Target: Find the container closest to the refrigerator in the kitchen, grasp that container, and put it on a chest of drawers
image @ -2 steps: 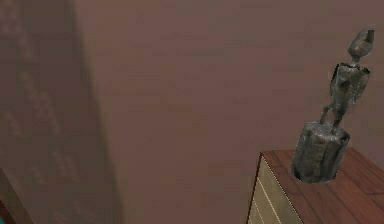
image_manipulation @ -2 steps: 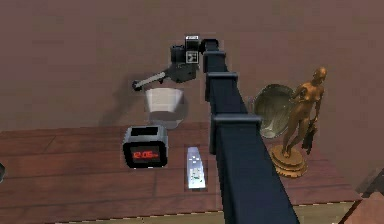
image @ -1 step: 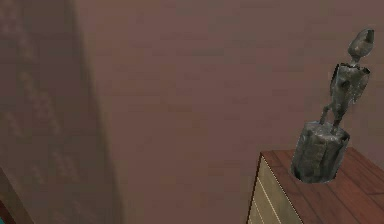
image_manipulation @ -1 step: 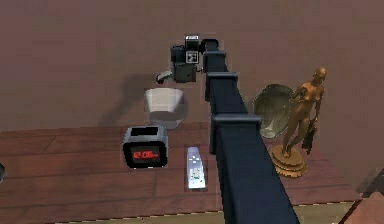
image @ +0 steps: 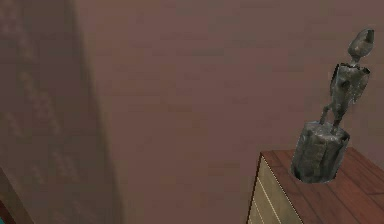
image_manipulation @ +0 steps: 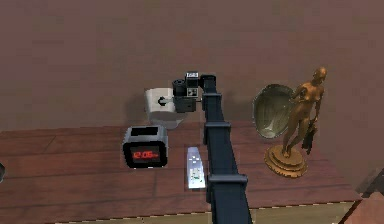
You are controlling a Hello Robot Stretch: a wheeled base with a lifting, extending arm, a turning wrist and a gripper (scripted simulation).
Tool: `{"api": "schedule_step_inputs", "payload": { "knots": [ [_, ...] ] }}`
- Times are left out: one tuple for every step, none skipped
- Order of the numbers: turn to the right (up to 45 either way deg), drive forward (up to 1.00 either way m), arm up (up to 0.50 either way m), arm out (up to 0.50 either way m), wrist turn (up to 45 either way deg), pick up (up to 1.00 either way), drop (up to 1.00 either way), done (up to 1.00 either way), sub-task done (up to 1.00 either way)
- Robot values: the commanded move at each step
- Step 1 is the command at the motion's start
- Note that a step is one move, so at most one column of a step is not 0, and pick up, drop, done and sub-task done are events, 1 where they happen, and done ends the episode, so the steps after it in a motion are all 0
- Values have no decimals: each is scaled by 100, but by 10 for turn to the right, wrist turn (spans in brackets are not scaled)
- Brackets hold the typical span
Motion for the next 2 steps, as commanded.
{"api": "schedule_step_inputs", "payload": {
  "knots": [
    [0, 0, 0, 0, 0, 100, 0, 0, 0],
    [0, 0, 10, 0, 0, 0, 0, 0, 0]
  ]
}}
